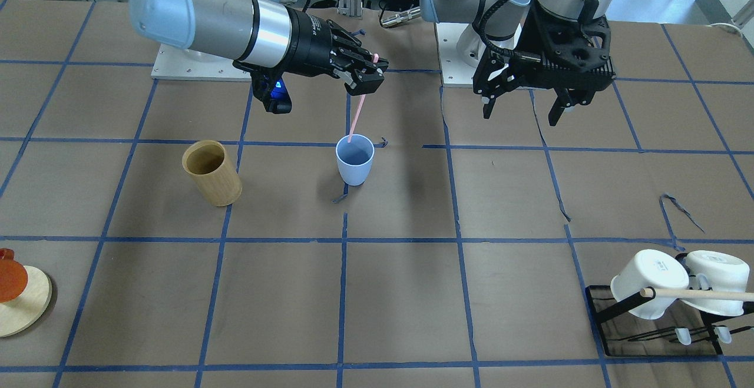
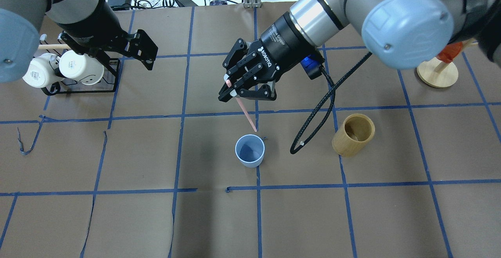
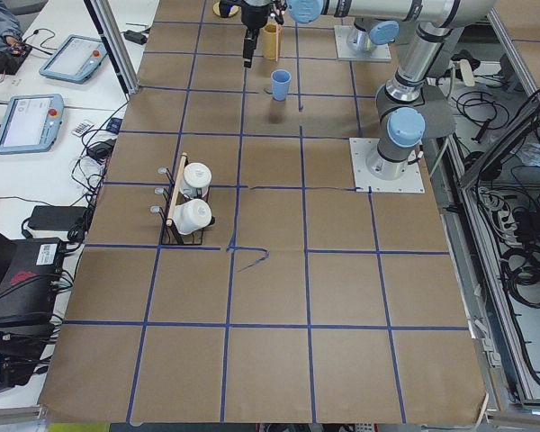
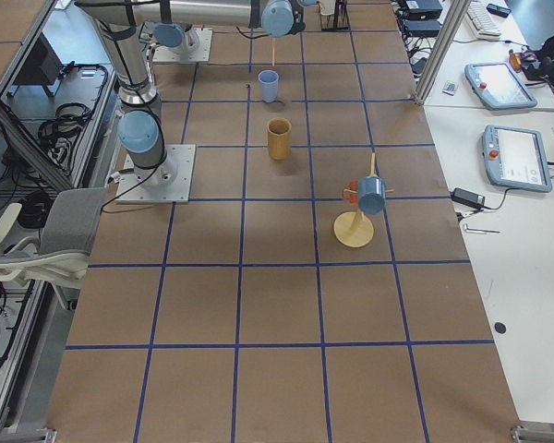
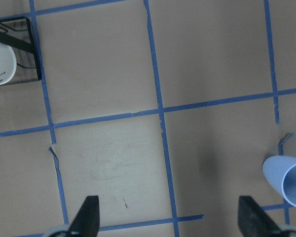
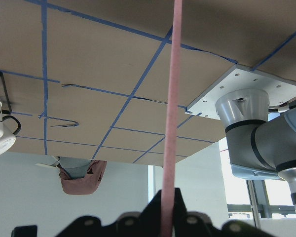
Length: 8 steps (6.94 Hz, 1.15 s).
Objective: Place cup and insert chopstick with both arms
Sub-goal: 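Carry the chopstick toward the blue cup while the left arm withdraws, then lower the chopstick into the blue cup and open the right gripper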
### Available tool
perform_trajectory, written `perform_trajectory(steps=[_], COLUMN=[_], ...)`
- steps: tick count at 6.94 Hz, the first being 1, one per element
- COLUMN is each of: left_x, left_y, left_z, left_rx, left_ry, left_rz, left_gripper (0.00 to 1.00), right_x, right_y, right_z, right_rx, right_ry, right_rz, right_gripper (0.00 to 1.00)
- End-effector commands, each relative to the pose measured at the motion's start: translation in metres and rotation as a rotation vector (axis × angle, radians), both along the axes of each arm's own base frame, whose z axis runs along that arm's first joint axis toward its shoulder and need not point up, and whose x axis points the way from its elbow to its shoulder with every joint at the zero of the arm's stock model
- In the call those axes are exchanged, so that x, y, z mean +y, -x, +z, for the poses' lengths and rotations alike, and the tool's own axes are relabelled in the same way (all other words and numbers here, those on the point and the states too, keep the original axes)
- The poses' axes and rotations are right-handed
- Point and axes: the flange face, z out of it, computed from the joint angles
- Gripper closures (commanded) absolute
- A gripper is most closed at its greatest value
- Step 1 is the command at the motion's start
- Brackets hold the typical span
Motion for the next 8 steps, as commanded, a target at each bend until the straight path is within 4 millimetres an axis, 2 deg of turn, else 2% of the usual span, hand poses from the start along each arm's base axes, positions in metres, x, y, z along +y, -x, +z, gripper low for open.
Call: perform_trajectory(steps=[1, 3, 5, 7, 8], left_x=[-0.002, -0.005, -0.01, -0.01, -0.01], left_y=[-0.003, 0.001, 0.003, 0.004, 0.003], left_z=[-0.001, -0.003, 0.001, 0.0, -0.001], left_rx=[-0.008, 0.027, 0.03, 0.03, 0.028], left_ry=[-0.004, 0.002, 0.006, 0.003, 0.002], left_rz=[0.007, 0.125, 0.131, 0.13, 0.13], left_gripper=[0.0, 0.0, 0.0, 0.0, 0.0], right_x=[0.008, 0.006, 0.001, 0.006, 0.009], right_y=[-0.002, -0.002, -0.003, -0.001, -0.001], right_z=[-0.03, -0.037, -0.049, -0.061, -0.067], right_rx=[-0.004, -0.006, -0.002, 0.003, 0.005], right_ry=[-0.015, -0.03, -0.049, -0.071, -0.083], right_rz=[0.003, 0.002, 0.003, 0.001, 0.001], right_gripper=[1.0, 1.0, 1.0, 0.4, 0.2])
